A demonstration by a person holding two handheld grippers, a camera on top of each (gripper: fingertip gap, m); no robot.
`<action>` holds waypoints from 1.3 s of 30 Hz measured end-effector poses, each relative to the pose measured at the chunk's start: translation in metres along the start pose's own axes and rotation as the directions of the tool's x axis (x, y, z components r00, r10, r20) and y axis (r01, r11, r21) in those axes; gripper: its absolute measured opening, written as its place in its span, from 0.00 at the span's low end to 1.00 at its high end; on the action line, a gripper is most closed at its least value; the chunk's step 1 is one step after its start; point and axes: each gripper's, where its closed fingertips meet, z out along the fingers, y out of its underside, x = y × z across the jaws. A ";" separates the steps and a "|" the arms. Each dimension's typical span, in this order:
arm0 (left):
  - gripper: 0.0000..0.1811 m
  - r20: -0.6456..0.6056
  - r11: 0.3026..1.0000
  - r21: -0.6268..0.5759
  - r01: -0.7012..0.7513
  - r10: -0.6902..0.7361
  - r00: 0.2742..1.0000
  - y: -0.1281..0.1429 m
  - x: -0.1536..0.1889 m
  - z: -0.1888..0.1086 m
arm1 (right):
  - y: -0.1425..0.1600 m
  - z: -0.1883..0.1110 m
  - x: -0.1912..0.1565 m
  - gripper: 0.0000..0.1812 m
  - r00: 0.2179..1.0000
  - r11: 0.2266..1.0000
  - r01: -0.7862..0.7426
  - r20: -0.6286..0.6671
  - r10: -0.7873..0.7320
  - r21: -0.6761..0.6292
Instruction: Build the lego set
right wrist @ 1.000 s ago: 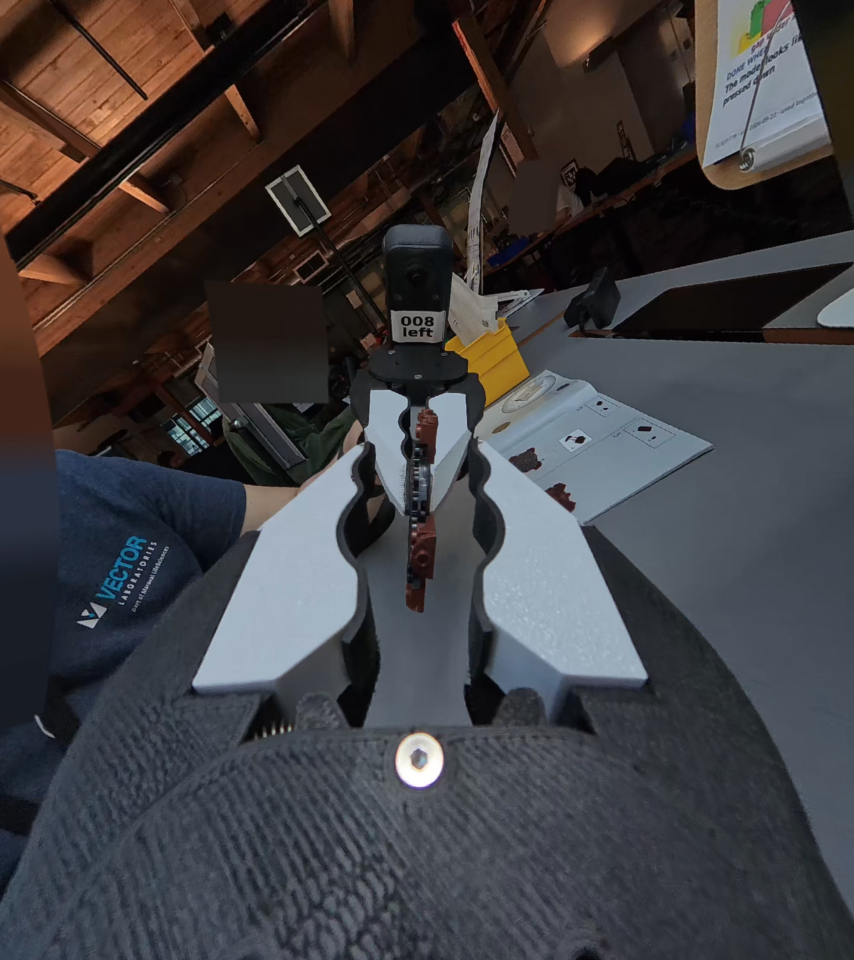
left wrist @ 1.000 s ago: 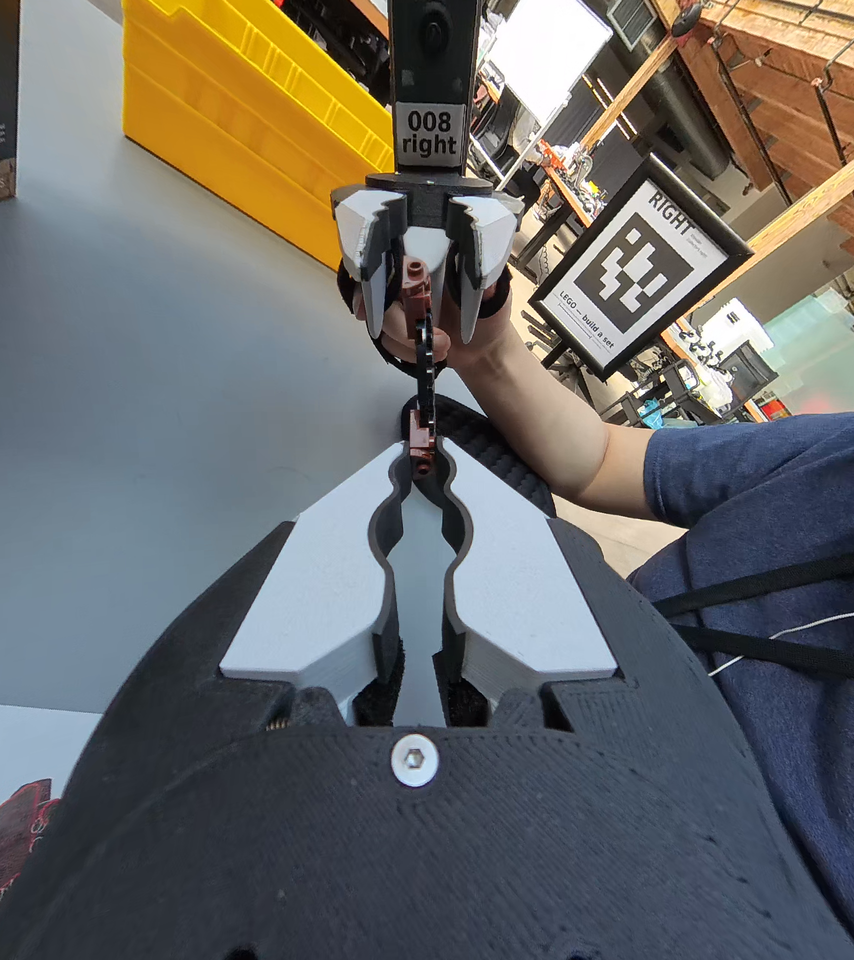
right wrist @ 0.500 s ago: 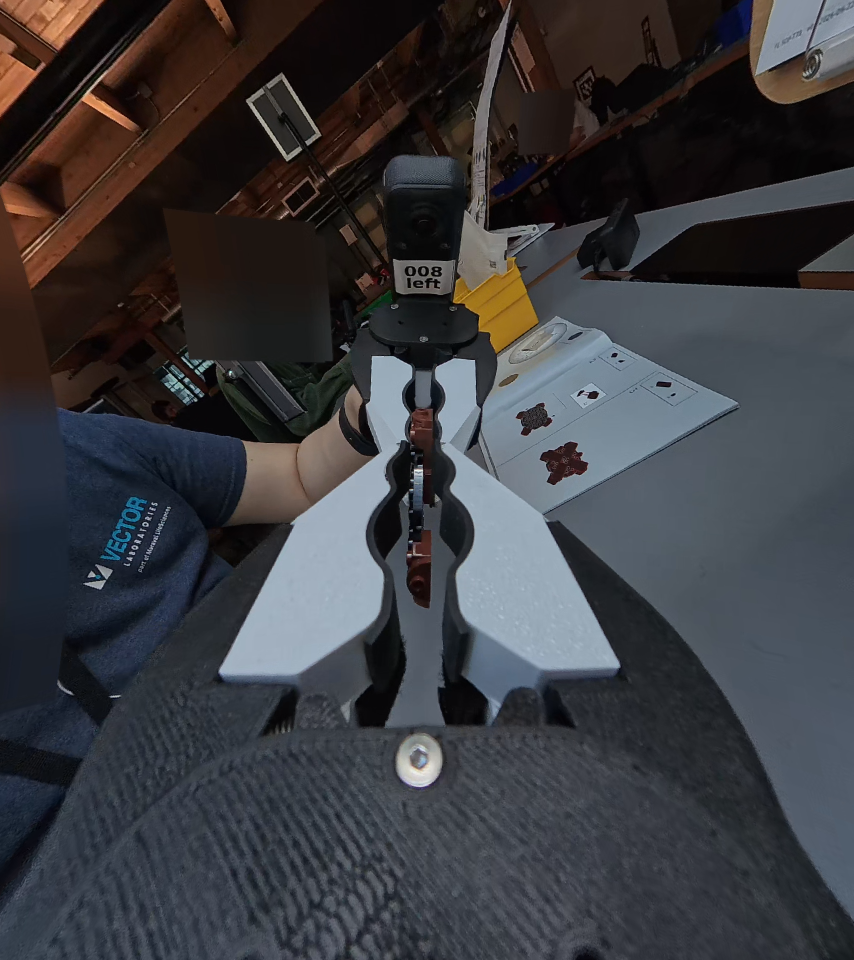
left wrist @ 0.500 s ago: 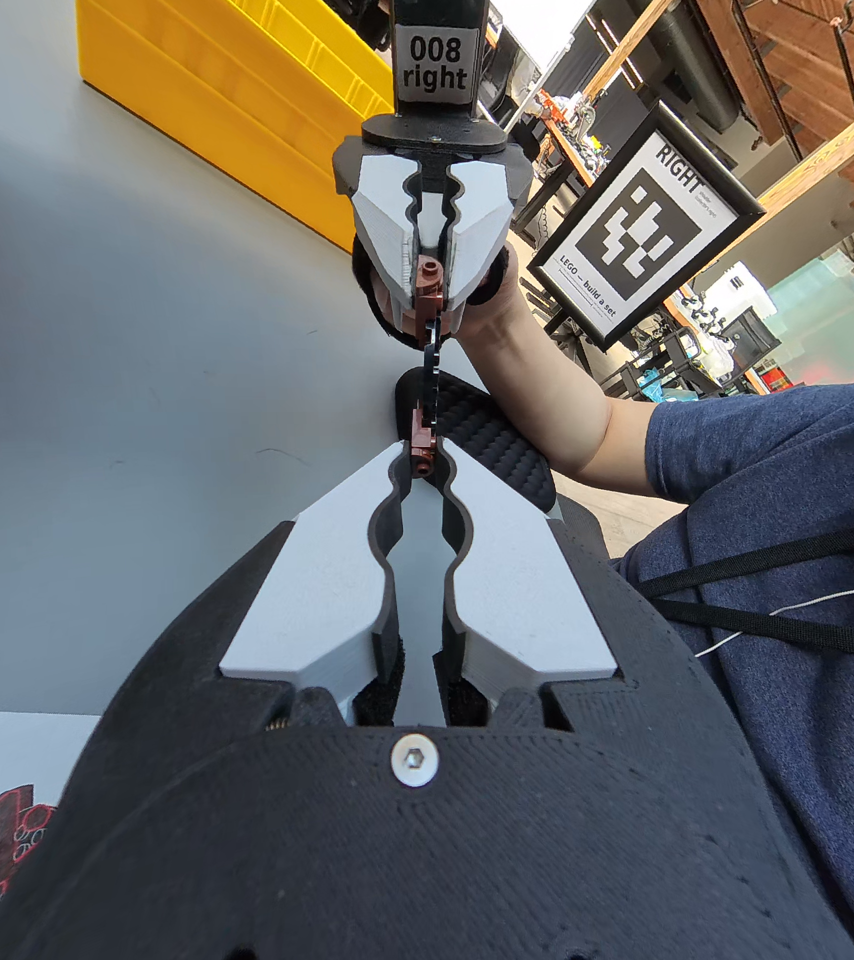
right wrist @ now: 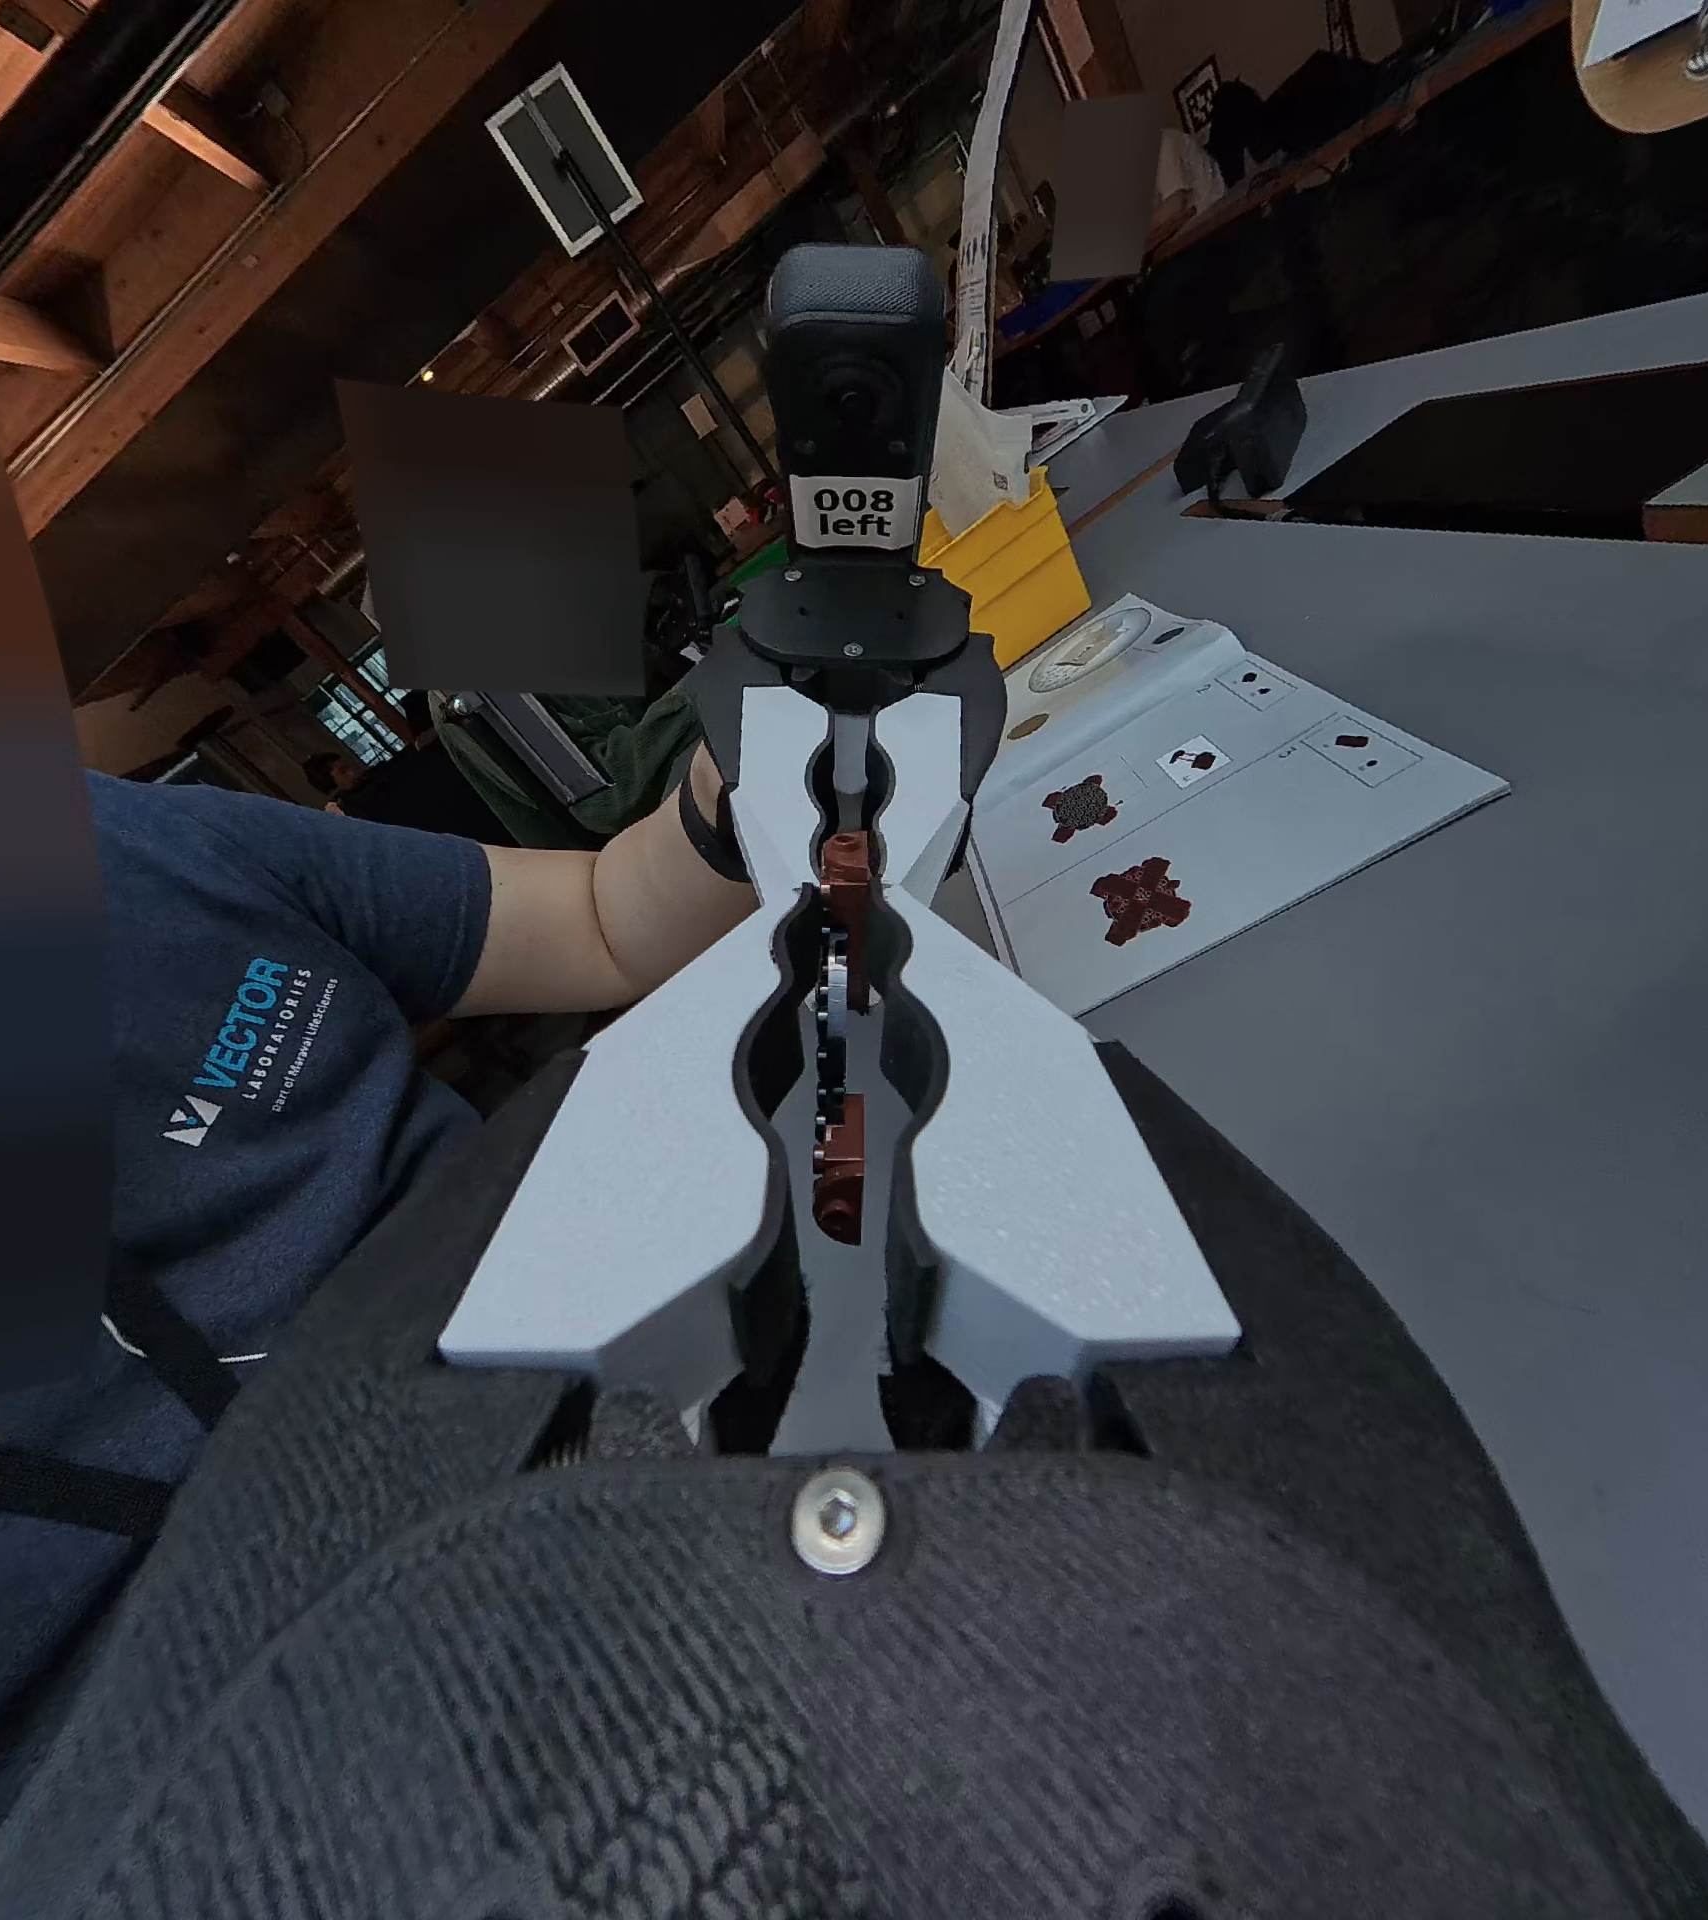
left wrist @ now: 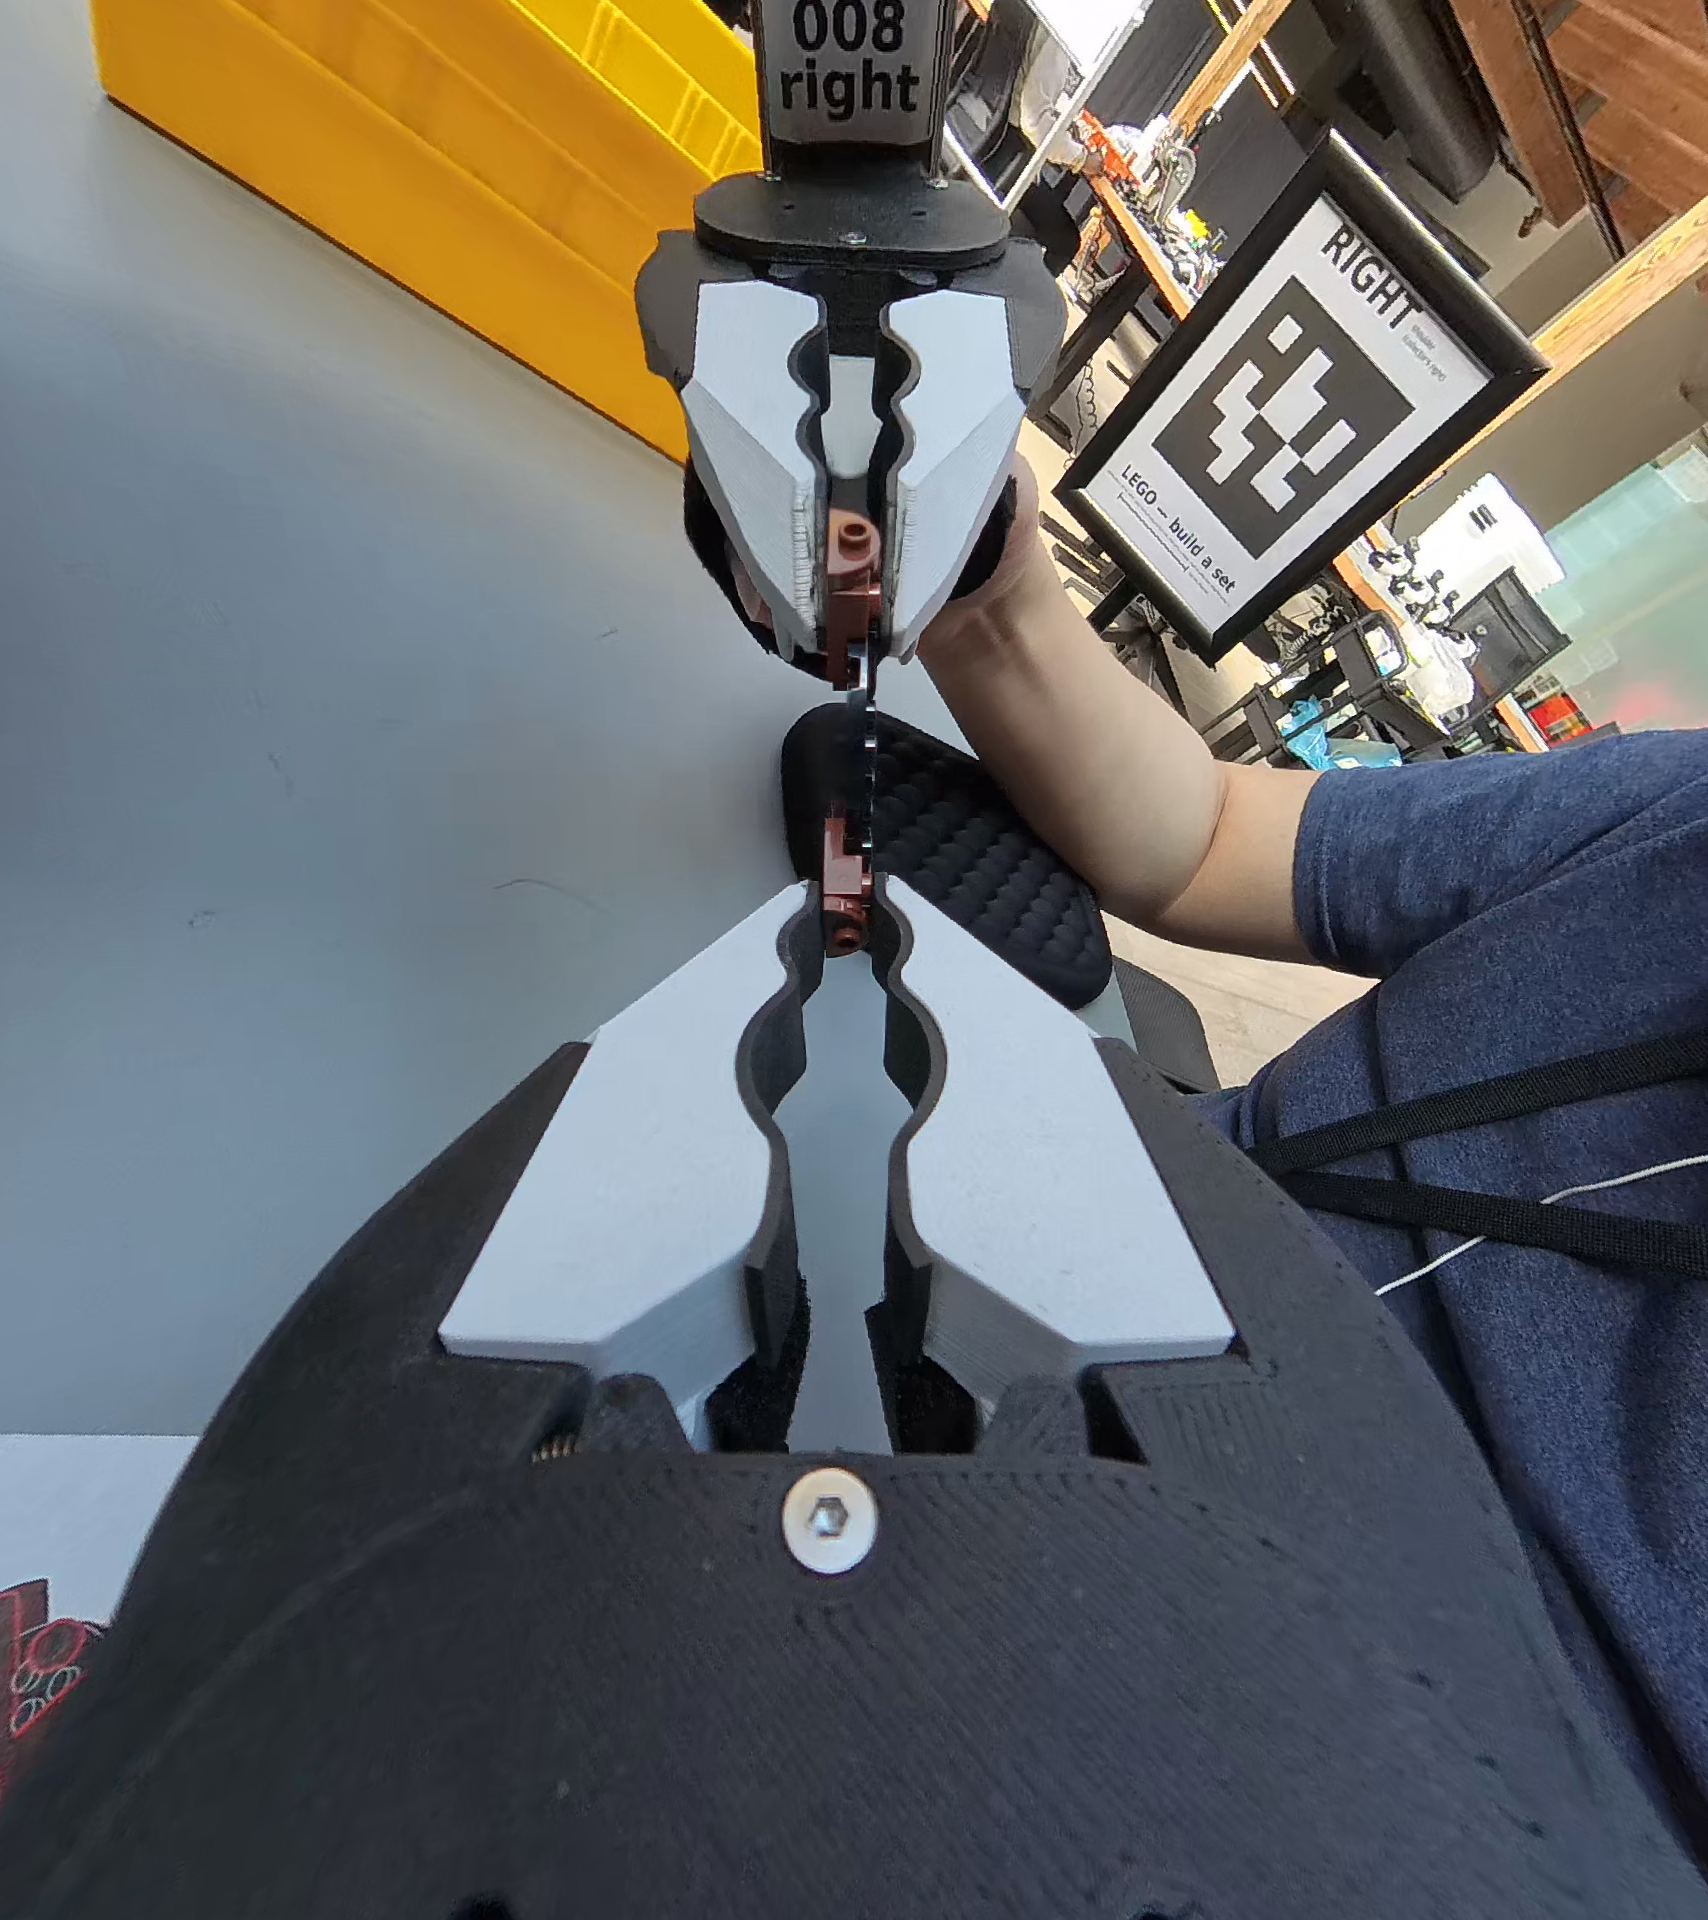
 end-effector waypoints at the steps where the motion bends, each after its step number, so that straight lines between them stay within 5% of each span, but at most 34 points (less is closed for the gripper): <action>1: 0.03 -0.002 1.000 0.013 0.001 -0.001 1.000 -0.002 0.000 -0.001 | -0.001 -0.002 0.000 0.05 1.000 1.000 0.000 0.000 0.000 0.010; 3: 0.03 0.014 0.999 0.047 0.007 -0.007 1.000 -0.008 -0.002 -0.007 | -0.012 -0.009 0.003 0.24 0.999 0.997 -0.036 0.014 0.035 0.076; 8: 0.03 0.040 0.981 0.188 0.039 -0.048 0.998 -0.030 -0.012 -0.029 | -0.020 -0.026 0.019 0.16 0.998 0.985 -0.065 -0.005 0.067 0.159; 18: 0.03 0.073 0.988 0.154 0.011 -0.023 0.997 -0.025 -0.013 -0.026 | -0.014 -0.018 0.018 0.05 0.999 0.993 -0.015 -0.038 0.020 0.118; 26: 0.03 0.045 0.984 0.176 0.017 -0.025 0.999 -0.029 -0.008 -0.028 | -0.019 -0.018 0.010 0.04 0.998 0.993 0.024 -0.062 -0.017 0.120; 28: 0.03 0.054 0.982 0.187 0.016 -0.027 0.998 -0.031 -0.009 -0.030 | -0.017 -0.017 0.012 0.16 0.999 0.993 -0.023 -0.045 0.028 0.117; 31: 0.03 0.052 0.981 0.192 0.023 -0.033 0.998 -0.031 -0.010 -0.031 | -0.015 -0.017 0.014 0.04 0.999 0.993 -0.039 -0.034 0.043 0.112; 37: 0.03 0.021 0.976 0.213 0.034 -0.040 0.999 -0.035 -0.006 -0.031 | -0.019 -0.018 0.008 0.04 0.999 0.993 0.001 -0.039 0.004 0.118; 38: 0.03 0.021 0.974 0.224 0.035 -0.041 0.999 -0.036 -0.006 -0.032 | -0.021 -0.017 0.009 0.07 0.999 0.990 -0.004 -0.037 0.009 0.140; 39: 0.03 0.019 0.970 0.238 0.040 -0.046 0.999 -0.038 -0.006 -0.034 | -0.021 -0.015 0.013 0.24 0.998 0.989 -0.025 -0.046 0.033 0.149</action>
